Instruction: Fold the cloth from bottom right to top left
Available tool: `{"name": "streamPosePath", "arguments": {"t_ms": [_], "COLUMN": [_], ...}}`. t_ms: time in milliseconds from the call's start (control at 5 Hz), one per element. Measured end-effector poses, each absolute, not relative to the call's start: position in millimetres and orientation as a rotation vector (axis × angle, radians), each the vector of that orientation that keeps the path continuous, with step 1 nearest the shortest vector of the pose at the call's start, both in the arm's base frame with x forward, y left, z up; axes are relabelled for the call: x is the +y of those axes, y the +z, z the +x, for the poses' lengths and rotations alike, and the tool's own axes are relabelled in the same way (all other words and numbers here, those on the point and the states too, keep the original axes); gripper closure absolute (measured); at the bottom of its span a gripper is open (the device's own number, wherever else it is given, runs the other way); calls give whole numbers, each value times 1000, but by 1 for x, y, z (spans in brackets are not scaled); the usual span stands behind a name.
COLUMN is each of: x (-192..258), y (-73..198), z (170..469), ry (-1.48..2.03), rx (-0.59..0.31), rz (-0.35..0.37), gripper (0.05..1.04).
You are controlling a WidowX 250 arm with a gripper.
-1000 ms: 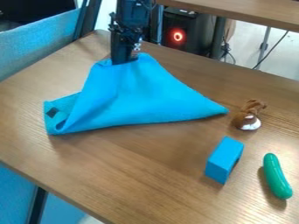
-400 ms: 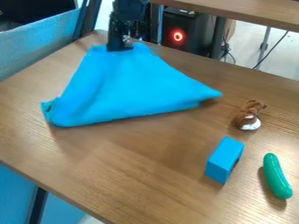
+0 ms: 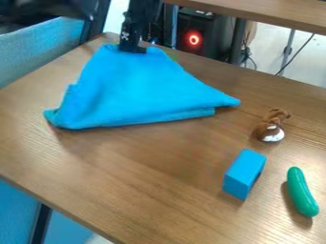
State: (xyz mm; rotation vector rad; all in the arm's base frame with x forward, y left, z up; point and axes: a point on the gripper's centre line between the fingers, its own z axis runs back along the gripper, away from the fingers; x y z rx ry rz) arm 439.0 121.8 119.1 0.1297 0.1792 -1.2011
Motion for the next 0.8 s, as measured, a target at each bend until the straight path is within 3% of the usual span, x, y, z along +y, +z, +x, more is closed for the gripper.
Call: {"name": "streamPosePath", "arguments": {"t_ms": [400,600,800], "x": [122,119,120], "y": [97,116,139], "z": [440,441,436], "ry": [-1280,-1285,-1206], "rx": [170,120,70], "rz": [151,167,105], "gripper": [239,77,81]}}
